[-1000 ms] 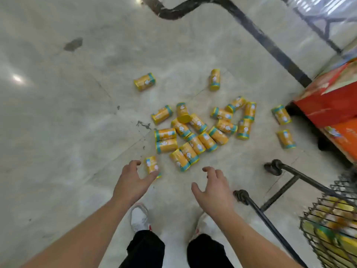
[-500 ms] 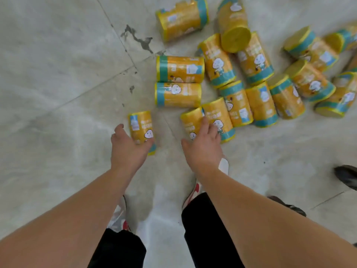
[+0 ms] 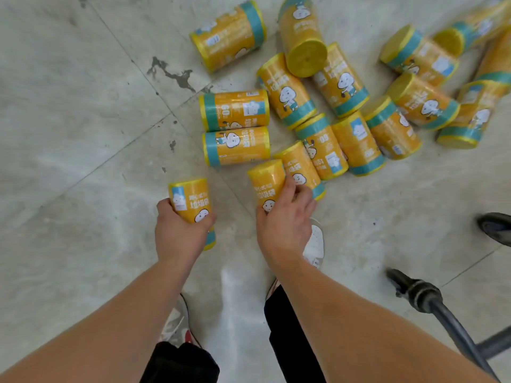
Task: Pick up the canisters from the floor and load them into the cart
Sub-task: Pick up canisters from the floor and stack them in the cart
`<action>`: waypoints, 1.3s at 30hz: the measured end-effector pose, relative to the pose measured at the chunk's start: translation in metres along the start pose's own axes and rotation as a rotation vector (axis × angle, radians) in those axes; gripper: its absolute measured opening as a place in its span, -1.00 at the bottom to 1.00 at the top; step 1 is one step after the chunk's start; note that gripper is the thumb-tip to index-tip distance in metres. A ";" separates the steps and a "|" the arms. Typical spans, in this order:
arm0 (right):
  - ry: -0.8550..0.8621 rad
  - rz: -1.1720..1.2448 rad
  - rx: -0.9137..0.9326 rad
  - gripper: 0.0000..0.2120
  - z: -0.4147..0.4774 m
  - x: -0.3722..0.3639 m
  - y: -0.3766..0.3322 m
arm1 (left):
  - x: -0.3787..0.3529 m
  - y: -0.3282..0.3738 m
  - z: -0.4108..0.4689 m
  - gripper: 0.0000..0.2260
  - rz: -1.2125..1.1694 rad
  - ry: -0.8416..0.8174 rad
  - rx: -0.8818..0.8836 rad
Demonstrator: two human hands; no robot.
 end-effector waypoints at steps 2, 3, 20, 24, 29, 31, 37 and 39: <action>-0.006 0.114 -0.005 -0.24 -0.027 0.034 -0.002 | 0.020 0.021 -0.029 -0.44 0.001 -0.032 -0.043; 0.003 0.168 -0.012 -0.23 -0.042 0.055 -0.003 | 0.031 0.034 -0.045 -0.43 -0.002 -0.051 -0.069; 0.528 0.783 -0.015 -0.19 -0.329 0.493 0.054 | 0.165 0.333 -0.468 -0.43 -0.022 -0.456 -0.750; 0.655 0.863 -0.051 -0.22 -0.366 0.556 0.125 | 0.130 0.375 -0.568 -0.37 0.006 -0.495 -0.900; 0.754 0.990 -0.119 -0.27 -0.403 0.601 0.252 | 0.040 0.387 -0.683 -0.40 0.062 -0.625 -1.011; 0.778 1.012 -0.172 -0.30 -0.414 0.609 0.310 | -0.007 0.382 -0.728 -0.43 0.097 -0.692 -1.052; 0.693 0.987 -0.405 -0.30 -0.420 0.613 0.477 | -0.159 0.361 -0.816 -0.43 0.291 -0.785 -1.085; 0.576 0.930 -0.465 -0.30 -0.403 0.606 0.520 | -0.206 0.356 -0.822 -0.44 0.409 -0.781 -1.062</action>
Point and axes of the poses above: each hand's wrist, its own z-axis towards the middle knuckle, its own x-axis out of the back of the hand, y = z × x, the point moved 6 cm from there along z, towards the middle knuckle, and after that the axes turned 7 degrees about -y, right-handed, at the moved point
